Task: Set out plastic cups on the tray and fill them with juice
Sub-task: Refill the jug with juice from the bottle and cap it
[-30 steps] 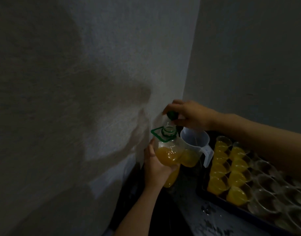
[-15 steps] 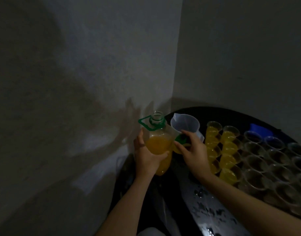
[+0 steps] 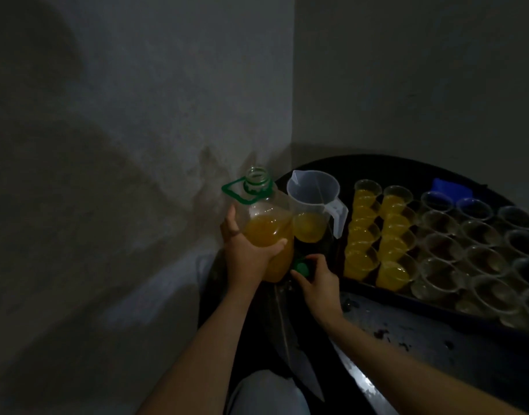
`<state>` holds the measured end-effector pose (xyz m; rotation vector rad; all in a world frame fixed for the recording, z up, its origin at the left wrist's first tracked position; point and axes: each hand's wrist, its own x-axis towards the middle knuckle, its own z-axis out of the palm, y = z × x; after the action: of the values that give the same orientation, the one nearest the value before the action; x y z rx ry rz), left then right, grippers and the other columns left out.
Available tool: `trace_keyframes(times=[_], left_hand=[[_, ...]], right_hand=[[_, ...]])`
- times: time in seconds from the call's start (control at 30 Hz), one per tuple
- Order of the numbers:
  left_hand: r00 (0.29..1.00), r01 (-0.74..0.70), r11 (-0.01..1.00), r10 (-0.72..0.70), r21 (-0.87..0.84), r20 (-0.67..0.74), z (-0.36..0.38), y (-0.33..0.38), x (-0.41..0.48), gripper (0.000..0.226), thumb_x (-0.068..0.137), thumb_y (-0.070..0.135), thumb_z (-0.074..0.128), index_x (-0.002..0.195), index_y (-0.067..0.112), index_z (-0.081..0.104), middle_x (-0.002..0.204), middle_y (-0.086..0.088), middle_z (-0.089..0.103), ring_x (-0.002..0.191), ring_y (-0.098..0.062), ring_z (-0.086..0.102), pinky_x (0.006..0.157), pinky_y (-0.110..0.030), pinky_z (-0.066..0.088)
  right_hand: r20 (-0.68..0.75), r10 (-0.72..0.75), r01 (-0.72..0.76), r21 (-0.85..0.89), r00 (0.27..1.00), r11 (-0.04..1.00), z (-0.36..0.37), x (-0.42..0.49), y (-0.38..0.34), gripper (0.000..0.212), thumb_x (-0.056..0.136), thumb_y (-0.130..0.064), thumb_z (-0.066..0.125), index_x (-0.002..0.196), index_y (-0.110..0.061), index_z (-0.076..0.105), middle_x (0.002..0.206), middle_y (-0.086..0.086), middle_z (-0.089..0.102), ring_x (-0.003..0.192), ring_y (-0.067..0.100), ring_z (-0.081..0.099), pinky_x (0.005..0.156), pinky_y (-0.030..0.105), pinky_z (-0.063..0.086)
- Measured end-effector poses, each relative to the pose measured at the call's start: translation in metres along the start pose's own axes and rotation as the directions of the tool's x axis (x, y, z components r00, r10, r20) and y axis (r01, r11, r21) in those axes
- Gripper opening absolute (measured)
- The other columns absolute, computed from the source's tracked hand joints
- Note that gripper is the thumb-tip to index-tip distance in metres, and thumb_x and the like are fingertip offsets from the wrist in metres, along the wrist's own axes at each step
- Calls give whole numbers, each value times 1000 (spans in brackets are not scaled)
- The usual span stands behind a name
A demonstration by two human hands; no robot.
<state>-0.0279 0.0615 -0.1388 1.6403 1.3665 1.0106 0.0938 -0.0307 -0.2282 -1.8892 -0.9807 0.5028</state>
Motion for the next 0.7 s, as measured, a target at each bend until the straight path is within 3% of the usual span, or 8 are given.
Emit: trace_keyframes(times=[0.1,0.27,0.43,0.57,0.7], left_hand=[[1000,-4,1000,4,-9,-11,1,-1,-1,128,59,25,97,157,32,14,156,-4,30,140,-23,37,101,-29,34],[1000,-9,1000,9,-29,-22,2,-1,-1,128,59,24,97,157,30,16,156,-3,30,133,-11,34,102,-26,33],[1000,-16,999,15,-39,-24,3,-2,-1,128,59,24,97,157,32,15,155,-1,29,131,-9,31,103,-30,35],[1000,-5,999,4,-40,-21,4,-3,0,128,59,24,97,156,35,14,154,0,29,133,-12,33,101,-31,35],[999,-1,1000,0,-29,-33,4,-3,0,129,58,25,97,156,37,14,156,-1,29,141,-21,35,103,-31,35]], right_hand=[[57,64,-60,-74,996,995,12,-3,10,39,91,-24,71,122,-10,52,110,7,65,96,16,61,81,26,50],[87,-64,90,-344,994,935,24,-8,21,42,90,-15,69,127,-4,52,125,12,45,114,25,45,101,34,44],[16,-87,86,-410,996,908,28,-10,29,43,89,-4,62,131,-1,54,123,15,51,106,30,47,95,45,48],[-9,-111,92,-498,994,863,34,-13,33,61,79,0,73,137,-2,53,123,17,59,104,34,54,91,45,51],[-11,-64,52,-459,998,887,31,-19,21,59,89,-8,65,144,-3,45,141,18,50,124,34,48,104,43,46]])
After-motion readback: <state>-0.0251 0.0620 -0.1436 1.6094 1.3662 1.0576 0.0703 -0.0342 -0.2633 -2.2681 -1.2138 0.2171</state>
